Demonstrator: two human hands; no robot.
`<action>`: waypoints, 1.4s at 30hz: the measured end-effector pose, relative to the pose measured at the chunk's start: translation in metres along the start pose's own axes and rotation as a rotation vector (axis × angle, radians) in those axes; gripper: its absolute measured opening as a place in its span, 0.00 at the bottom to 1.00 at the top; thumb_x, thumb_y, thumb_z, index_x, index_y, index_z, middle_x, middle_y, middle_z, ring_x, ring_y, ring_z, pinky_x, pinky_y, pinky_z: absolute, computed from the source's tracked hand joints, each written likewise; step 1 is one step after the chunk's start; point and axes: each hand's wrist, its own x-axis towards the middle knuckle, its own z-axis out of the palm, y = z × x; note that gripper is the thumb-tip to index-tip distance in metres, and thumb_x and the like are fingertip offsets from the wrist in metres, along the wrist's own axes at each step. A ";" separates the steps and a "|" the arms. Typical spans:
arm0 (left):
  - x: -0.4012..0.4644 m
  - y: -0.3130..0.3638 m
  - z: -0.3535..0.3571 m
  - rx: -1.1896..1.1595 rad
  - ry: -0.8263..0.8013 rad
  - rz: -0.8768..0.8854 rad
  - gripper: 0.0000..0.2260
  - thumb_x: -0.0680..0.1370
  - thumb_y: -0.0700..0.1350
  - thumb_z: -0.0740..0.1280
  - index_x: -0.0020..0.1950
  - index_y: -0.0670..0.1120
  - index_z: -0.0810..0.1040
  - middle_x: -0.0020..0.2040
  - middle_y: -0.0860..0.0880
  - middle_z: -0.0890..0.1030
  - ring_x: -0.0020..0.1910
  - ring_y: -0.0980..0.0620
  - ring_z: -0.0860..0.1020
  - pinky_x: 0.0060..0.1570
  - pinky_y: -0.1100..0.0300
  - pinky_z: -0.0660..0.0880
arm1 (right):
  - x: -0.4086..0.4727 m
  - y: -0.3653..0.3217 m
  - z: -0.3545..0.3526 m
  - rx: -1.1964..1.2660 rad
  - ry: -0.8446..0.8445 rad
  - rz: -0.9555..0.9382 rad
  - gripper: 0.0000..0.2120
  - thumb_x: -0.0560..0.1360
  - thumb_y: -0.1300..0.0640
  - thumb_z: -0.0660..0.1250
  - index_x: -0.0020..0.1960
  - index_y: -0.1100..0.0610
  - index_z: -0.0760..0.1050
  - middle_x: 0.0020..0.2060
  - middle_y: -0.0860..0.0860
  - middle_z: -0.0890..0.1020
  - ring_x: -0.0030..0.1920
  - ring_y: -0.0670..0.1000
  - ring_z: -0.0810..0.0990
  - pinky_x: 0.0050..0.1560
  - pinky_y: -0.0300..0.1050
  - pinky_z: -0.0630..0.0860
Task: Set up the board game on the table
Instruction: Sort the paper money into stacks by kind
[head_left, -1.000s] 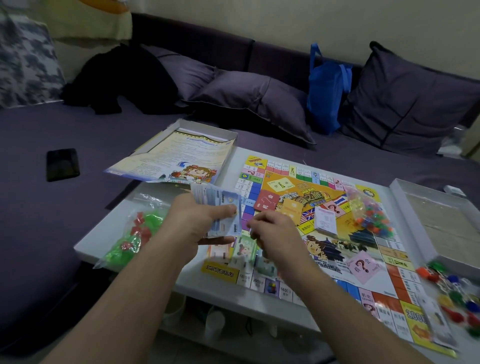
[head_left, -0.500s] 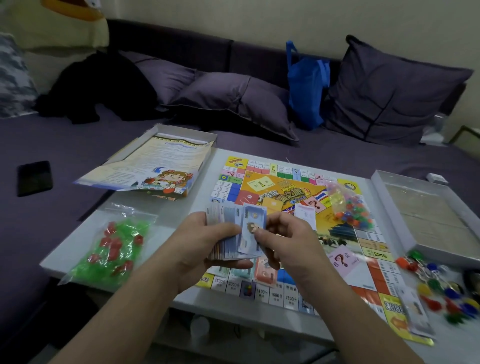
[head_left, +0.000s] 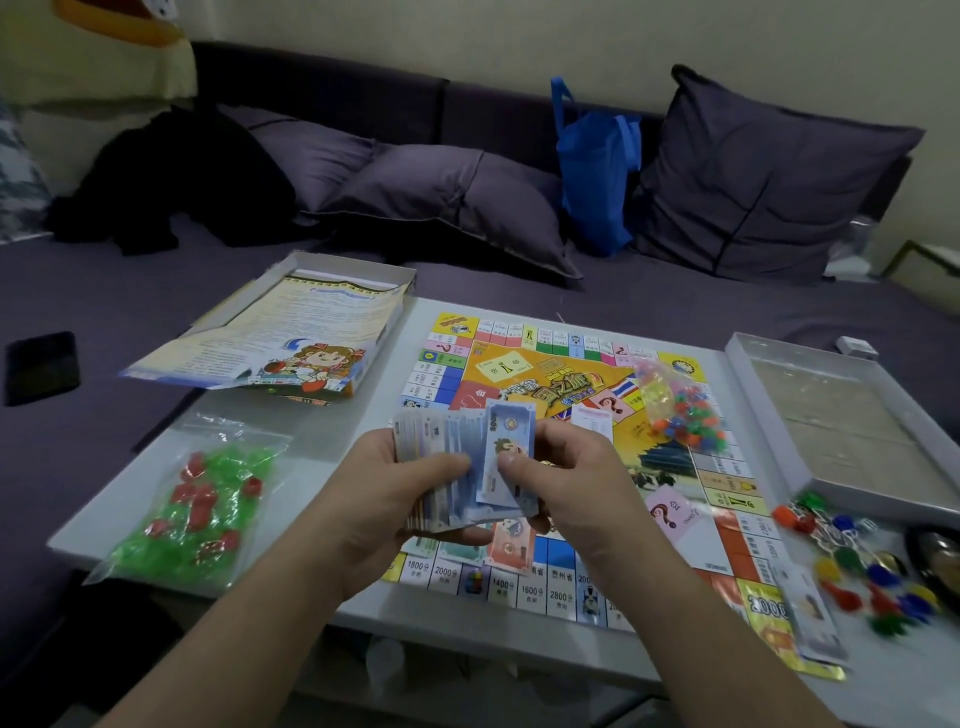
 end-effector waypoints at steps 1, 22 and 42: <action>0.000 0.000 0.000 0.024 -0.005 0.011 0.13 0.80 0.35 0.70 0.64 0.39 0.79 0.52 0.36 0.87 0.49 0.35 0.87 0.40 0.42 0.86 | 0.000 0.000 0.000 -0.003 -0.008 -0.001 0.05 0.81 0.59 0.71 0.54 0.52 0.84 0.39 0.55 0.82 0.32 0.46 0.77 0.31 0.44 0.74; 0.001 -0.001 -0.010 0.065 0.075 0.056 0.13 0.76 0.37 0.75 0.61 0.38 0.82 0.49 0.34 0.86 0.46 0.33 0.87 0.35 0.46 0.85 | -0.006 0.001 0.025 -0.307 -0.051 -0.054 0.10 0.86 0.52 0.62 0.52 0.50 0.82 0.48 0.50 0.82 0.46 0.44 0.82 0.48 0.46 0.81; 0.000 0.033 -0.059 0.117 0.336 -0.048 0.12 0.74 0.39 0.77 0.55 0.37 0.82 0.50 0.38 0.87 0.44 0.40 0.88 0.38 0.44 0.85 | 0.020 -0.007 0.049 -0.035 0.089 0.120 0.04 0.81 0.64 0.69 0.48 0.63 0.79 0.35 0.58 0.80 0.28 0.49 0.76 0.28 0.44 0.72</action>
